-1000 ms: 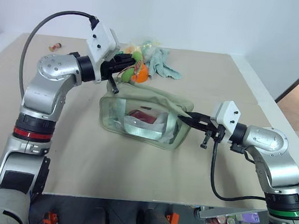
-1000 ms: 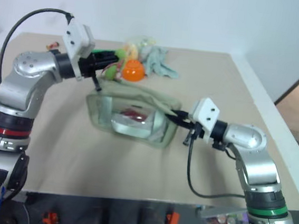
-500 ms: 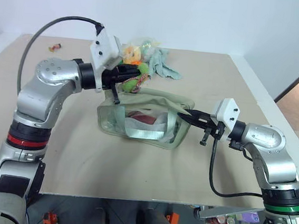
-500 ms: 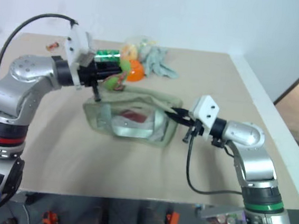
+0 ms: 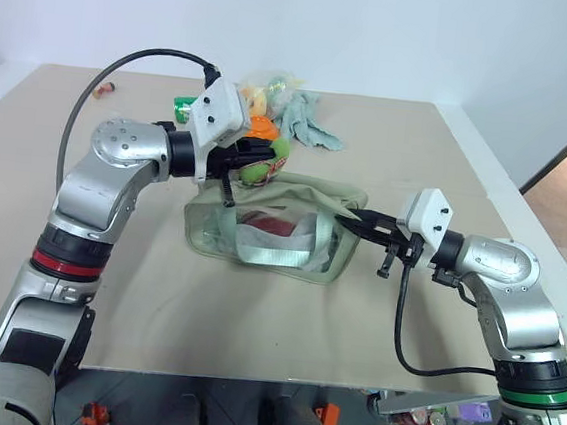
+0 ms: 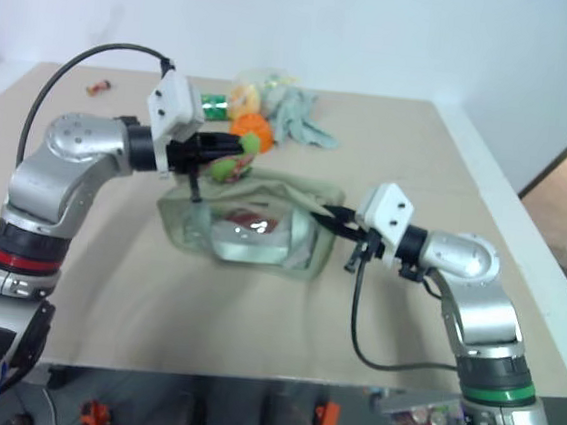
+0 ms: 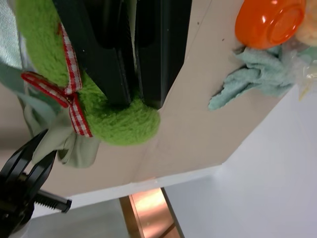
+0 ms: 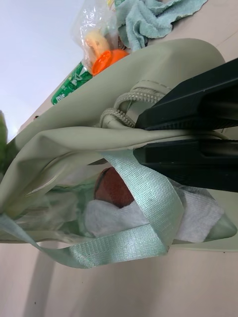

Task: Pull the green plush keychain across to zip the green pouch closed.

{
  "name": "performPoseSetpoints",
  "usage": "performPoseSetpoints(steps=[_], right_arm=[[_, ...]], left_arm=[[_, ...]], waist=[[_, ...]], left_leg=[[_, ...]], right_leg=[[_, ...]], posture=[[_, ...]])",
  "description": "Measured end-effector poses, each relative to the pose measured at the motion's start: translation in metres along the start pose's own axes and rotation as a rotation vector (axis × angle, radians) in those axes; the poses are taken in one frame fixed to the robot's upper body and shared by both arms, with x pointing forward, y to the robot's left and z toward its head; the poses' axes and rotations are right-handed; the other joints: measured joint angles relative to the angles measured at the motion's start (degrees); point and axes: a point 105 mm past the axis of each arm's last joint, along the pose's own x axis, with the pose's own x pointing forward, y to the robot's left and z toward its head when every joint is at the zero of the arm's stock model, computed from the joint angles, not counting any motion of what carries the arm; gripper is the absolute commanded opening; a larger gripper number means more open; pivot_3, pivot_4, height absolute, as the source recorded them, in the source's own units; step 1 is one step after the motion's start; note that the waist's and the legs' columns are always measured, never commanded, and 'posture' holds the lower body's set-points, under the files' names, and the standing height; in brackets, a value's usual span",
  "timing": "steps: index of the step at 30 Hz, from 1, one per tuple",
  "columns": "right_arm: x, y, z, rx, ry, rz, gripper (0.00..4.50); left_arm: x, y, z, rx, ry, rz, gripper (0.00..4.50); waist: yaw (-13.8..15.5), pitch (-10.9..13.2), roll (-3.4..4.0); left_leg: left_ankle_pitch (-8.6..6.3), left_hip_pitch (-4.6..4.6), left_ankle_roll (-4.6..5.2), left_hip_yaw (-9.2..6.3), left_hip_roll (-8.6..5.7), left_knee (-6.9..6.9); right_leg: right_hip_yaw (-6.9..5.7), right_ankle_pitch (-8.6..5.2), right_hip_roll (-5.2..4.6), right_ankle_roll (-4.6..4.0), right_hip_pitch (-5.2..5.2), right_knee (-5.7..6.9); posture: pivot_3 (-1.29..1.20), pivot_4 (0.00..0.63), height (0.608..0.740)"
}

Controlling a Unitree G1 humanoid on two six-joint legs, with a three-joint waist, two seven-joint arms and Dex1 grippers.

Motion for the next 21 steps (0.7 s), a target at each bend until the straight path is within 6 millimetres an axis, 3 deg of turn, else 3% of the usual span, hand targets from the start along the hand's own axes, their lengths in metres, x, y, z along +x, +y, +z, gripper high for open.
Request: performPoseSetpoints(steps=[10,21], right_arm=[[0.001,0.002,0.001,-0.013,-0.006,0.002,0.0],[0.003,0.001,0.0,-0.02,-0.012,0.006,0.0]], left_arm=[[-0.018,0.016,0.004,-0.017,-0.004,0.03,4.36],[-0.042,0.038,-0.006,-0.018,0.054,0.11,4.44]], waist=[[-0.1,0.0,0.0],[-0.2,0.0,0.0]], left_leg=[[0.0,0.01,0.0,0.0,0.04,-0.01],[0.0,0.06,0.0,0.04,0.05,-0.03]], right_leg=[[-0.01,0.0,0.05,0.0,-0.01,0.0],[0.04,0.0,0.06,-0.01,0.0,0.01]], posture=[[0.0,0.15,0.74],[0.0,0.15,0.74]])
